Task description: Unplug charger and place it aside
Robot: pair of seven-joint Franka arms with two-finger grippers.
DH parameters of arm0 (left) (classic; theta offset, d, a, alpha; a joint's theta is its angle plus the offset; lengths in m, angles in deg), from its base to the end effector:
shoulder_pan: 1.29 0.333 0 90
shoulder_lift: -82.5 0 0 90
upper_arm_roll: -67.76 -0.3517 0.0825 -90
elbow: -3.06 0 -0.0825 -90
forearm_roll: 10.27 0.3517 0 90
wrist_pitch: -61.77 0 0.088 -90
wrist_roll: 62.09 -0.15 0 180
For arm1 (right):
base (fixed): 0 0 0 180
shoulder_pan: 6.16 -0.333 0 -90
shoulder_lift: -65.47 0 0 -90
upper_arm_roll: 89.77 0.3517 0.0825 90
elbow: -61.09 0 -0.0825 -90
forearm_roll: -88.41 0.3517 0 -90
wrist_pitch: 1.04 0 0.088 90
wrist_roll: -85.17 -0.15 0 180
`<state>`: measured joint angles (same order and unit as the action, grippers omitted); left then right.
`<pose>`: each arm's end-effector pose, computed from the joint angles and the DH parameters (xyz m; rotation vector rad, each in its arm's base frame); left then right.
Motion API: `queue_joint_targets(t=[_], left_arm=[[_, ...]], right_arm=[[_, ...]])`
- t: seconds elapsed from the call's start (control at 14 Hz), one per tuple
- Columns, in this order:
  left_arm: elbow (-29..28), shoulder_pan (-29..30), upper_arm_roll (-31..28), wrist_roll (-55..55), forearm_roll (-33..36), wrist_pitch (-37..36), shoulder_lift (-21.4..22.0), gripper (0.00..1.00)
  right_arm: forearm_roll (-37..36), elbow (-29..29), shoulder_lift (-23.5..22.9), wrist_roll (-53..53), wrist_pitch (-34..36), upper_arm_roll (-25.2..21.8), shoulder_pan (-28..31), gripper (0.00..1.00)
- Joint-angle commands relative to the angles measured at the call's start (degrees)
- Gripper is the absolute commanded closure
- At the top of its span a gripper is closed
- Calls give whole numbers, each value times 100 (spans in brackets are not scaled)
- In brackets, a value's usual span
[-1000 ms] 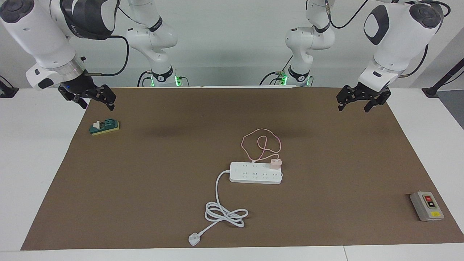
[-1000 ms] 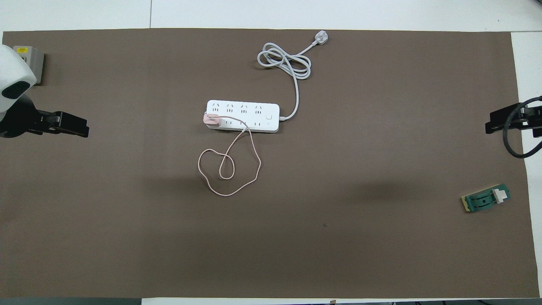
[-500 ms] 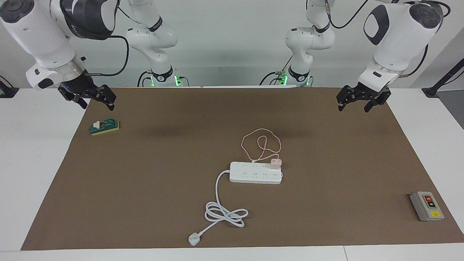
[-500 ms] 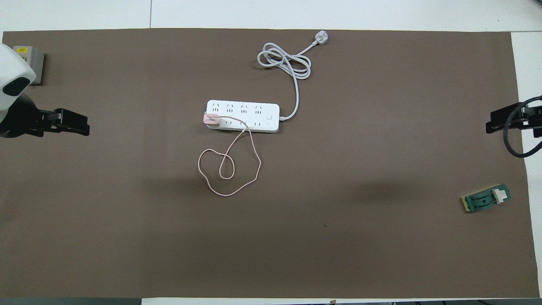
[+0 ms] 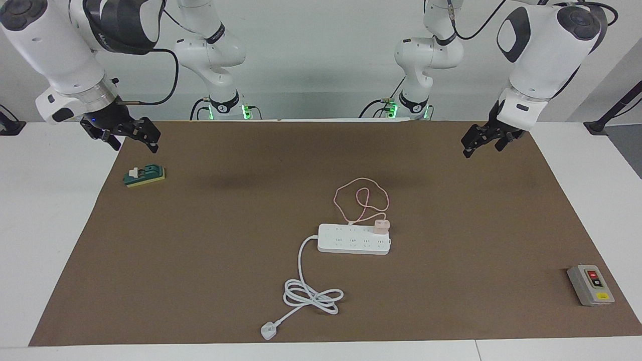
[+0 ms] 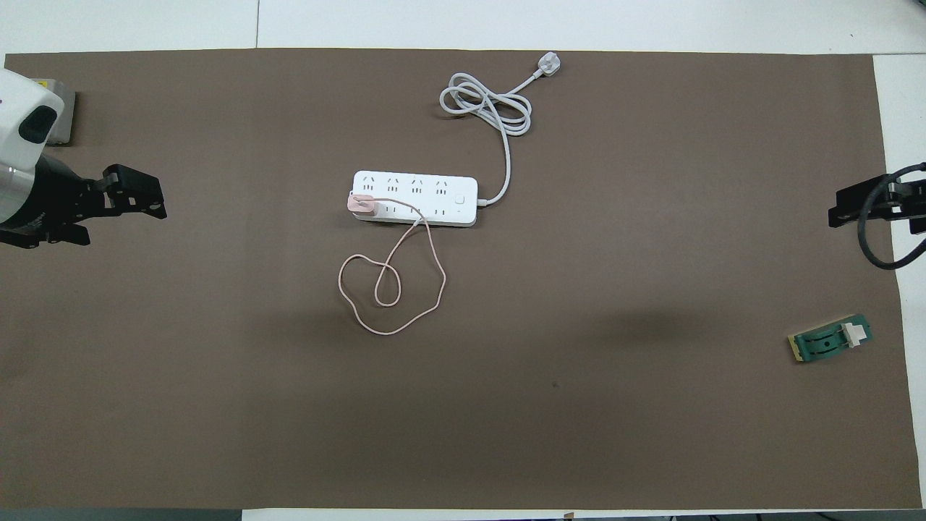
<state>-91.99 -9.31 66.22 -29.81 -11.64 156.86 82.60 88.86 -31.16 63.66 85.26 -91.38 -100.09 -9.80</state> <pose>0.5240 -0.0629 0.5869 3.0388 0.6993 -0.0088 0.5249 -0.0588 0.5842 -3.1288 0.1807 0.1006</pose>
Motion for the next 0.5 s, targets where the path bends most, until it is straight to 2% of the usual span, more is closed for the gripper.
queue_joint_targets(t=[0.0, 0.14, 0.36, 0.43], left_arm=[[171, -155, -65, 1206, -57, -70, -54, 0], [197, -252, -65, 2146, -57, -61, -141, 0], [565, -340, -65, 3281, -66, -52, -474, 0], [732, -401, -57, 3650, -74, -52, -632, 0]], right_arm=[[52, 41, -39, -96, -19, 22, 21, 0], [69, 41, -48, -61, 156, 91, 21, 0], [70, 58, -48, 691, 131, 617, 30, 0], [70, 50, -39, 1112, 122, 924, 30, 0]])
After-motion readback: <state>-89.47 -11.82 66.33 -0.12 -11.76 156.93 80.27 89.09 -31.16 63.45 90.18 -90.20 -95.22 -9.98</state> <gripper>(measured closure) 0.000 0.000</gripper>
